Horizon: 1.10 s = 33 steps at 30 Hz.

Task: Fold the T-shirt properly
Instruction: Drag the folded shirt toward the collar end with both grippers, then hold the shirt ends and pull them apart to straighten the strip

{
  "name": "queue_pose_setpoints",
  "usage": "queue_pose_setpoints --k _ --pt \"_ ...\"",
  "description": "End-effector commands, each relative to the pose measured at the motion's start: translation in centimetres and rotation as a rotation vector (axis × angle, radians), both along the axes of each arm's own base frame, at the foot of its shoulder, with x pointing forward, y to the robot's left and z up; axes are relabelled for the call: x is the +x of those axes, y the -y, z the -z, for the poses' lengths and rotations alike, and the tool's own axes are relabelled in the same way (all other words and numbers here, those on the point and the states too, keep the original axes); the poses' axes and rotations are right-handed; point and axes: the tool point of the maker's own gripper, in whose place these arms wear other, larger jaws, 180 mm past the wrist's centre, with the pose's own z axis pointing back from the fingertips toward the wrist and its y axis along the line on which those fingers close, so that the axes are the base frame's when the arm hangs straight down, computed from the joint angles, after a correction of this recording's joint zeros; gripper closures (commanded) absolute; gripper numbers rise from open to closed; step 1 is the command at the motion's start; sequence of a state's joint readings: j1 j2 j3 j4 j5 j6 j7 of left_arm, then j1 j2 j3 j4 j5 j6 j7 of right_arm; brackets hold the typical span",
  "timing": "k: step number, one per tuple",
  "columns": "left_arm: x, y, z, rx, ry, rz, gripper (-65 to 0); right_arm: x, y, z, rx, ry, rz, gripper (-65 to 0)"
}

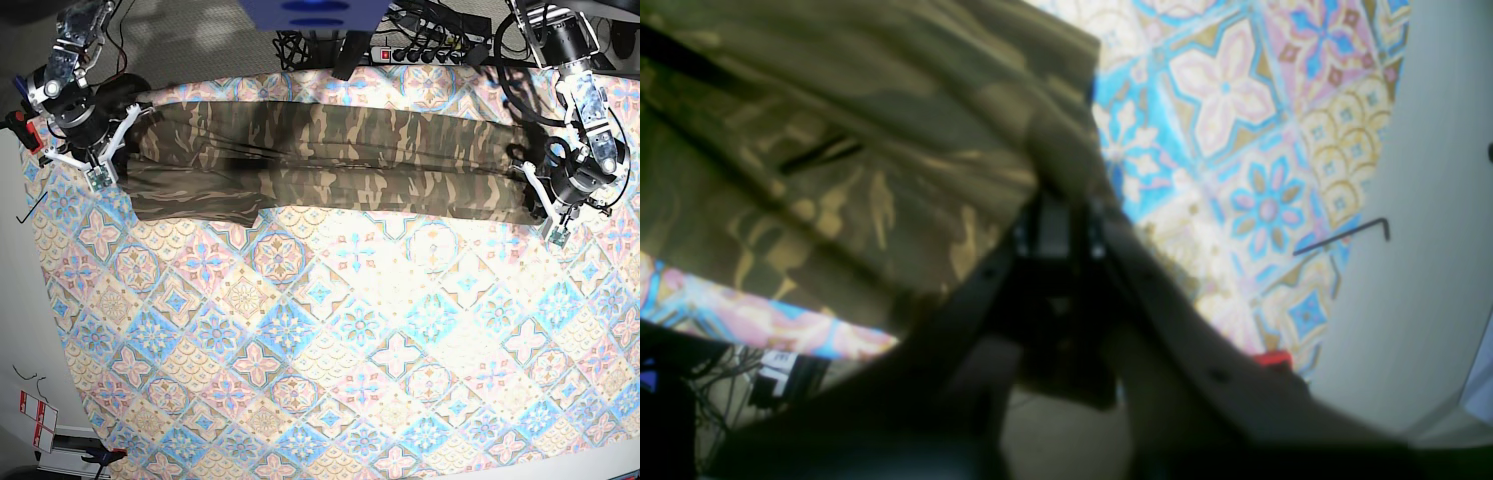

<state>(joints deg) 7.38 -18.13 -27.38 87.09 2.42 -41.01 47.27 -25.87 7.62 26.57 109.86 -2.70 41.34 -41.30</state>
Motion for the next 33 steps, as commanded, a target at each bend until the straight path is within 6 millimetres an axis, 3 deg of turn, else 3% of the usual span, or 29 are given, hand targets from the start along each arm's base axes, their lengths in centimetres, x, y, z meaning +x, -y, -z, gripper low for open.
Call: queue_pose_setpoints --k 1,11,15,20,25,33 --pt "-0.1 -1.5 -0.4 0.035 -0.002 -0.024 0.0 -0.7 1.5 -0.3 -0.049 -0.015 0.034 -2.3" --pt "-2.6 -1.2 4.2 -0.079 -0.050 -0.063 0.0 -3.7 2.5 1.7 -0.064 -0.150 0.093 -2.3" --pt "-2.8 -1.2 4.5 -0.081 -0.052 -0.063 0.0 -5.5 3.1 3.4 -0.069 -0.251 0.126 -2.3" --pt "-3.1 -1.6 4.7 -0.047 -0.073 -0.055 0.0 -5.4 3.3 4.6 -0.044 -0.282 0.150 -2.6" --pt "-3.1 -1.6 4.7 -0.046 -0.076 -0.056 0.0 -5.0 4.0 3.8 -0.060 -0.257 0.165 -3.2" --pt "-3.5 -2.2 4.8 -0.013 -0.097 -0.051 0.0 -4.1 4.0 2.5 -0.081 -0.216 0.154 -20.1"
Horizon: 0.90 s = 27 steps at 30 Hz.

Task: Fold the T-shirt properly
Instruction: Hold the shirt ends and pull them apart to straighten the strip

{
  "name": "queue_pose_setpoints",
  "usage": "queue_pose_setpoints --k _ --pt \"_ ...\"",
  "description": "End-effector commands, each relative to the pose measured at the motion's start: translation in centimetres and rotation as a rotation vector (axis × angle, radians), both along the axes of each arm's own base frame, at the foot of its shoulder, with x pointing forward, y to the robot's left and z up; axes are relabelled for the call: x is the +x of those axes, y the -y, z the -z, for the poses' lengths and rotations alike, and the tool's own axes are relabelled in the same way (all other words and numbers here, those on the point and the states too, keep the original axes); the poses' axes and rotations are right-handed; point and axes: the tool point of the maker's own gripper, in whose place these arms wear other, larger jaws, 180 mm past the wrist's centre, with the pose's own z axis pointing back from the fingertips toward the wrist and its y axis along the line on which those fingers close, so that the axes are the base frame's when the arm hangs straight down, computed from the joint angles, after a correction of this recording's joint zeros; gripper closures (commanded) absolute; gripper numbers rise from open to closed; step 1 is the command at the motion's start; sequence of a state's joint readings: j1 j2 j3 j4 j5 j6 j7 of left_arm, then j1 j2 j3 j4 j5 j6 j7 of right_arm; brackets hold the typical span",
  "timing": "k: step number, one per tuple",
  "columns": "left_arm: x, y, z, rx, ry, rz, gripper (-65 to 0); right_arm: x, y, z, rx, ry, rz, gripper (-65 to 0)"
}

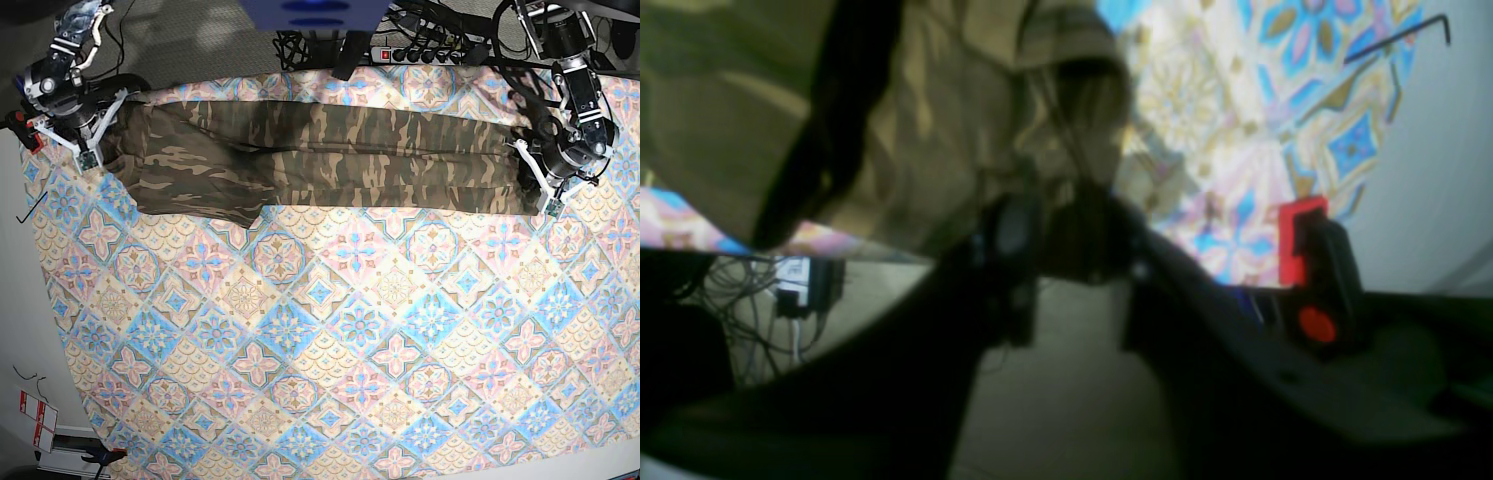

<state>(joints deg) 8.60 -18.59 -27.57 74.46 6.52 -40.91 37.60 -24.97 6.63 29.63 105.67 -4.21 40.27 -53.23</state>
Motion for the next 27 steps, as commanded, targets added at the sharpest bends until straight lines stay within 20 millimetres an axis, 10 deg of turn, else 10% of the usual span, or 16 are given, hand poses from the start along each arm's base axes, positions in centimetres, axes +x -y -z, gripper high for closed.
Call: queue_pose_setpoints --k 1,11,27 --pt "-0.4 -1.9 -0.3 0.080 -0.032 -0.003 0.0 0.3 0.6 -0.7 -0.023 0.017 -0.003 -21.5" --pt "-2.0 -1.0 1.8 0.171 -0.139 0.040 0.0 0.2 1.0 -0.9 -0.030 0.020 0.009 -23.2" --pt "-3.0 -7.0 -0.8 0.188 -0.066 -0.200 -36.7 0.2 0.8 -0.9 -0.028 0.019 0.004 -23.3"
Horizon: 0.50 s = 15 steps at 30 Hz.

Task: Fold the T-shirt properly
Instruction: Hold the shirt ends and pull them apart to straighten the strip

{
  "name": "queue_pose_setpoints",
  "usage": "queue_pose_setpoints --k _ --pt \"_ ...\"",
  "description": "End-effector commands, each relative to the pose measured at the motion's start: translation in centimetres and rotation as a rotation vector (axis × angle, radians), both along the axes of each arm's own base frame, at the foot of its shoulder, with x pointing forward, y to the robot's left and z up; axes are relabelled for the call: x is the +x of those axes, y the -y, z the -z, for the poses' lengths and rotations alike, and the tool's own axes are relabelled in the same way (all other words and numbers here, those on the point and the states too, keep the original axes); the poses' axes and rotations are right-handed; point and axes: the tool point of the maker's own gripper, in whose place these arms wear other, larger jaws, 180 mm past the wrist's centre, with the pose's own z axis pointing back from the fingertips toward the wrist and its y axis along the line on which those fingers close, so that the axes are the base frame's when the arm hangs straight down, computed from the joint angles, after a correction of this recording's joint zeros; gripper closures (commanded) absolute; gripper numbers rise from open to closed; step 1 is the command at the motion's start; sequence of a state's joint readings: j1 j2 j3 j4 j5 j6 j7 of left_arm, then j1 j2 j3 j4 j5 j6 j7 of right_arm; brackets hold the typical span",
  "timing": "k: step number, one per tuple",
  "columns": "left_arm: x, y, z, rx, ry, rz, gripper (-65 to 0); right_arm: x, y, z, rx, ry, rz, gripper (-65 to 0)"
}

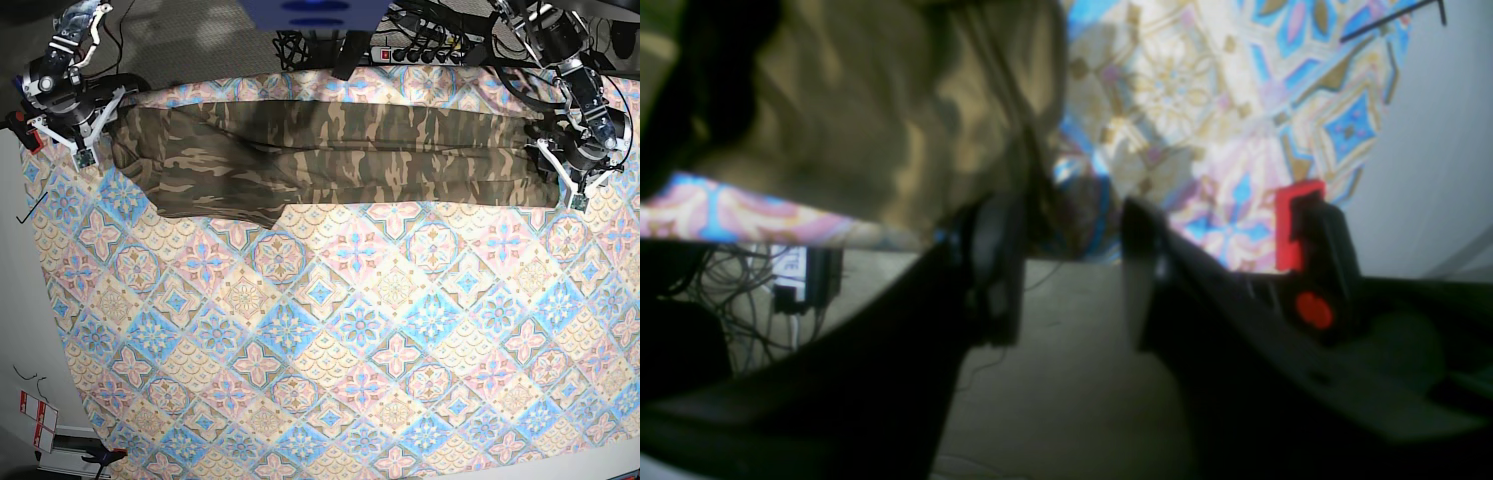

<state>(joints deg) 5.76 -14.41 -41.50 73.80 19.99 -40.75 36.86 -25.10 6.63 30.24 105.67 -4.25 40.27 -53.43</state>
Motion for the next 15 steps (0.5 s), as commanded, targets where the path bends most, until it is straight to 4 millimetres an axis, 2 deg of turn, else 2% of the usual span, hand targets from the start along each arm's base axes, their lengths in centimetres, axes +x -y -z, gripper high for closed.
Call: queue_pose_setpoints --k 1,2,4,8,9,12,15 --pt "-0.9 -1.9 -0.5 0.057 -0.041 -0.028 -36.5 0.5 0.4 -0.8 -0.021 0.023 -0.008 -23.3" --pt "-0.9 -2.5 -1.1 0.066 -0.025 -0.046 -36.6 0.5 0.4 -0.8 -0.021 0.023 -0.008 -23.3" --pt "-0.7 -4.1 -3.3 0.099 0.046 -0.104 -36.6 0.5 0.4 -0.8 -0.021 0.023 -0.008 -23.3" --pt "1.1 -4.0 -8.4 0.127 0.236 -0.125 -36.9 0.6 0.4 -0.8 -0.020 0.025 -0.010 -23.3" --pt "1.0 -3.6 -9.2 0.134 0.258 -0.111 -36.9 1.0 0.4 -0.9 -0.020 0.034 -0.009 -23.3" --pt "2.6 -0.6 -11.1 0.138 0.327 -0.037 -36.9 1.6 0.4 -1.1 -0.019 0.048 -0.008 -23.3" --pt "2.7 0.7 -12.3 0.155 0.355 -0.013 -36.9 1.6 0.4 -1.1 -0.020 0.049 -0.009 -23.3"
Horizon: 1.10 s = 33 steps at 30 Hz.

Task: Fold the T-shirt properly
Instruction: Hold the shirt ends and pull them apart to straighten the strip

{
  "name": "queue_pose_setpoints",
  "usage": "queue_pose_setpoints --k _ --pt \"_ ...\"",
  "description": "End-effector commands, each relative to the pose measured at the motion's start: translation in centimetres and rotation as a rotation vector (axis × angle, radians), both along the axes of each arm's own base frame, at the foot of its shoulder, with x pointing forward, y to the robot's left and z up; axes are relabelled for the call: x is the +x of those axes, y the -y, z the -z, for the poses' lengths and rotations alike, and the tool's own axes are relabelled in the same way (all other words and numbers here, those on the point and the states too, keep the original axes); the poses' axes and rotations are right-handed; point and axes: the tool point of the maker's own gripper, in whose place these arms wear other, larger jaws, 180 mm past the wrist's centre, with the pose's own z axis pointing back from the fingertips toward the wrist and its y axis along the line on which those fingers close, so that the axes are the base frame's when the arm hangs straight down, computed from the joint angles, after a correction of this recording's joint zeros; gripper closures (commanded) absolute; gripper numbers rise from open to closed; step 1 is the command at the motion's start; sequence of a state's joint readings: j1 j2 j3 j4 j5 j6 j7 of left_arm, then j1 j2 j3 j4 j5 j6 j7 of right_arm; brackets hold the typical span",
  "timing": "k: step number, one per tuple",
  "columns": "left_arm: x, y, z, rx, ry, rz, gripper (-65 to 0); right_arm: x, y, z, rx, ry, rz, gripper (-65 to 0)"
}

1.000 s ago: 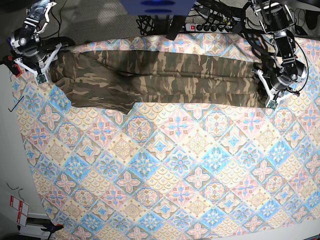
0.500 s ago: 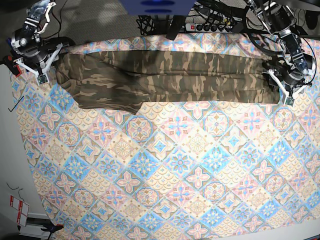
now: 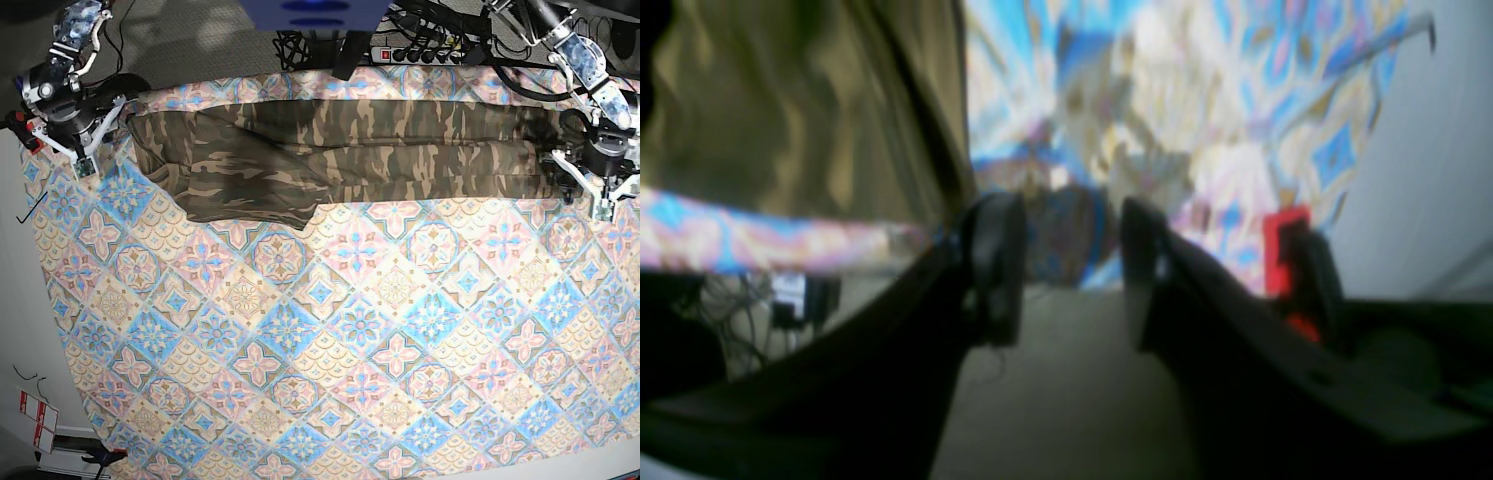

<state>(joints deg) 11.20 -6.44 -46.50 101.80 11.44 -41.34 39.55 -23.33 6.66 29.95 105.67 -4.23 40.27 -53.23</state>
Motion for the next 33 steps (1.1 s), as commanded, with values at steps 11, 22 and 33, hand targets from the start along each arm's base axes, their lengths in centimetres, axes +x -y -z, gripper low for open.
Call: queue_pose_setpoints --k 11,22,33 --pt "-0.6 -0.9 -1.4 -0.046 -0.028 -0.050 -36.9 0.1 0.6 -0.7 -0.023 0.012 -0.002 -23.3" --pt "-1.6 -5.8 1.7 -0.363 -0.174 -0.035 -37.2 0.4 -0.5 -0.3 -0.010 0.006 -0.033 -23.2" --pt "-0.1 -2.3 5.7 -0.525 -0.214 0.086 -37.3 0.3 -0.5 -0.3 -0.010 0.006 -0.034 -23.1"
